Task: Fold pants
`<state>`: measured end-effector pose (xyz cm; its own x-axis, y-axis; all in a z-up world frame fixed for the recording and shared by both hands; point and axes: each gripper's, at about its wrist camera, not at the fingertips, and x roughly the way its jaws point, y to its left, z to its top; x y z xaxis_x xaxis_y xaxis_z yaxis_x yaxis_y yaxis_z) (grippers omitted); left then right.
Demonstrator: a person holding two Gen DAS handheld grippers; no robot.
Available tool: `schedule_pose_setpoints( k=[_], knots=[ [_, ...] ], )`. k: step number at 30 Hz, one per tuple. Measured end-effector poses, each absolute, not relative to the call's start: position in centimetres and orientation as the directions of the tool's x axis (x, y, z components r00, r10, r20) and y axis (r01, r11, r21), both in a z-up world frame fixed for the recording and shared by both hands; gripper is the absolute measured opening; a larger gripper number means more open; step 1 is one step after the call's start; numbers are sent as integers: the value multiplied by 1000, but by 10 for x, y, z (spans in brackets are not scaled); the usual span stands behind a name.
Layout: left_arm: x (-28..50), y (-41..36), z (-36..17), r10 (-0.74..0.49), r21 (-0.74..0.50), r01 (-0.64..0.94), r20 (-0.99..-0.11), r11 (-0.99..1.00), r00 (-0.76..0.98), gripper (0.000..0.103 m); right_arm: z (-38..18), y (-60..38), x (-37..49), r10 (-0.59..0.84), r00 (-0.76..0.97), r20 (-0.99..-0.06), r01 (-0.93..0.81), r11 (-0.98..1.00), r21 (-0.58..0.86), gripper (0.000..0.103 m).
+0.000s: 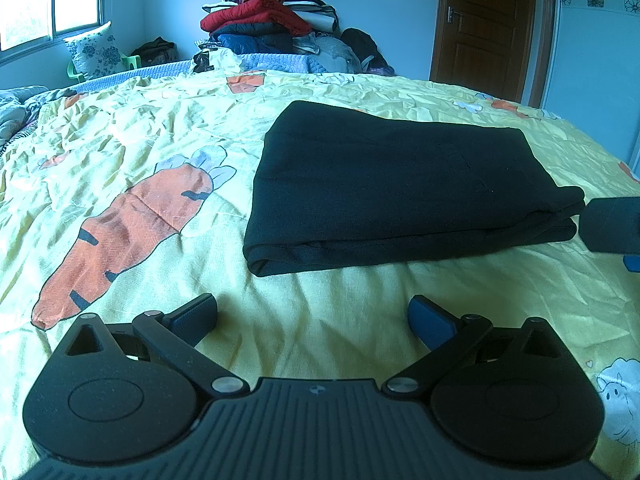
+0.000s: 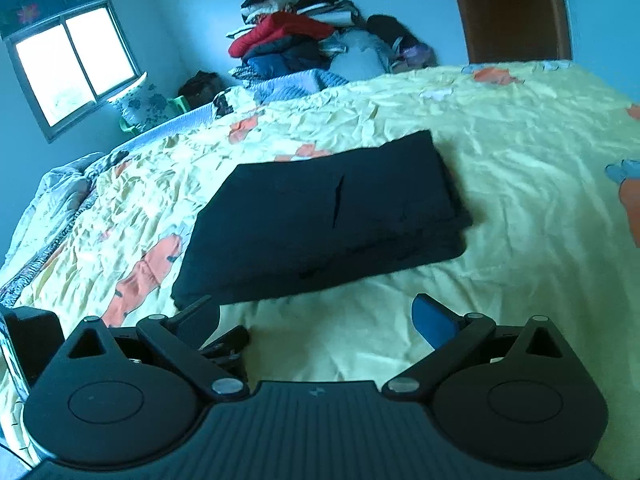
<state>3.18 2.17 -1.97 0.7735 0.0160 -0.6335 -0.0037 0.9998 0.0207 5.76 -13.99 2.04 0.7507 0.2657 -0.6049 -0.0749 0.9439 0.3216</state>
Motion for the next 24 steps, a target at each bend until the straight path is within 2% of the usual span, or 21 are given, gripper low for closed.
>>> schedule_pose_setpoints(
  k=[9, 18, 22, 24],
  knots=[
    [32, 22, -20, 16, 21, -4, -634, 1000, 774, 103, 9, -151, 59, 183, 784, -594, -39, 968, 248, 103],
    [32, 22, -20, 16, 21, -4, -633, 1000, 774, 103, -20, -148, 61, 44, 799, -599, 7, 997, 82, 103],
    [32, 22, -20, 16, 21, -4, -633, 1000, 774, 103, -32, -139, 63, -68, 792, -607, 38, 997, -62, 103],
    [32, 22, -20, 16, 21, -4, -633, 1000, 774, 103, -36, -138, 63, -81, 790, -608, 35, 996, -87, 103]
  ],
)
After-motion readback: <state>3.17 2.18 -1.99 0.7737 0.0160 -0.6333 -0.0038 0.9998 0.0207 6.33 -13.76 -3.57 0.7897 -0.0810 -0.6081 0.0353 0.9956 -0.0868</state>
